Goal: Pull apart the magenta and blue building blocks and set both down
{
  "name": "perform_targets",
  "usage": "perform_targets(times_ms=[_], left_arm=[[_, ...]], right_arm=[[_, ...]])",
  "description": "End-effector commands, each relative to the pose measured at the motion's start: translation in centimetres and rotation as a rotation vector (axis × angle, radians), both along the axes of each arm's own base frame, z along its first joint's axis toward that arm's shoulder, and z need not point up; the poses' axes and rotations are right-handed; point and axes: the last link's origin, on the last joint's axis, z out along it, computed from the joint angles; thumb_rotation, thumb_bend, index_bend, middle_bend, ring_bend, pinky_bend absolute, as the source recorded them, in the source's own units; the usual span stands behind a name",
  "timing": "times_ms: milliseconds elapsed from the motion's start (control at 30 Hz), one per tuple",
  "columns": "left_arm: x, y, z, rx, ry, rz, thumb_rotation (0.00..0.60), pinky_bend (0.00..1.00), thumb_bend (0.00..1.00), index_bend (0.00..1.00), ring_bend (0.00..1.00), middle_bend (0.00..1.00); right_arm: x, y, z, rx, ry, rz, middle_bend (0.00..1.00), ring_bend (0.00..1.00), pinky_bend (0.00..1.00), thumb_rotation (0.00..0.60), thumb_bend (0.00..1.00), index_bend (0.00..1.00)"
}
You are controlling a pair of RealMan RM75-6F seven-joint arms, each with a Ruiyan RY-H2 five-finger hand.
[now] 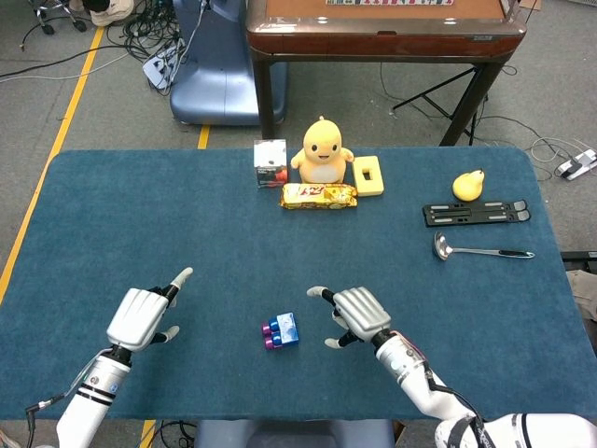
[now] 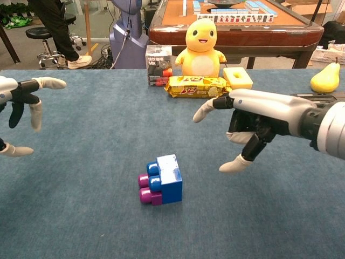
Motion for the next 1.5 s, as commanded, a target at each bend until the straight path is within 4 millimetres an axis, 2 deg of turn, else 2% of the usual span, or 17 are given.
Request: perform_targets(times_ms=[33,267,533,933,1500], left_arm=[[-0.1,0.0,0.0,-0.002,-0.001,0.002,0.600,0.80,0.17,0.08,0.58,0.47],[-0.3,-0.3,-0.4,-0.014,0.000,0.005,0.600,0.80,0.17,0.08,0.58,0.47],[-0.6,-0.4,-0.6,-0.017,-0.002,0.011,0.600,0.80,0.17,0.08,0.58,0.47],[-0.7,-0.6,-0.8,-0.027,-0.001,0.013,0.600,0.80,0.17,0.08,0.58,0.47],[-0.8,-0.7,-1.0,-0.034,-0.004,0.013,0.600,0.80,0.17,0.08,0.58,0.47]], right_arm=[[0.1,0.0,-0.9,0.022,0.003,-0.008,1.00,1.00,1.00,0.600,0.00,0.21],[0.7,-0.2,-2.7,0.046,0.000,-0.026,1.00,1.00,1.00,0.600,0.00,0.20],[1.3,-0.5,-3.9,0.051,0.001,-0.041,1.00,1.00,1.00,0.600,0.00,0.20],[1.9,-0.7,-4.8,0.052,0.005,-0.084,1.00,1.00,1.00,0.600,0.00,0.00],[2.9,-0.6,-5.8,0.113,0.000,-0.130,1.00,1.00,1.00,0.600,0.00,0.02]])
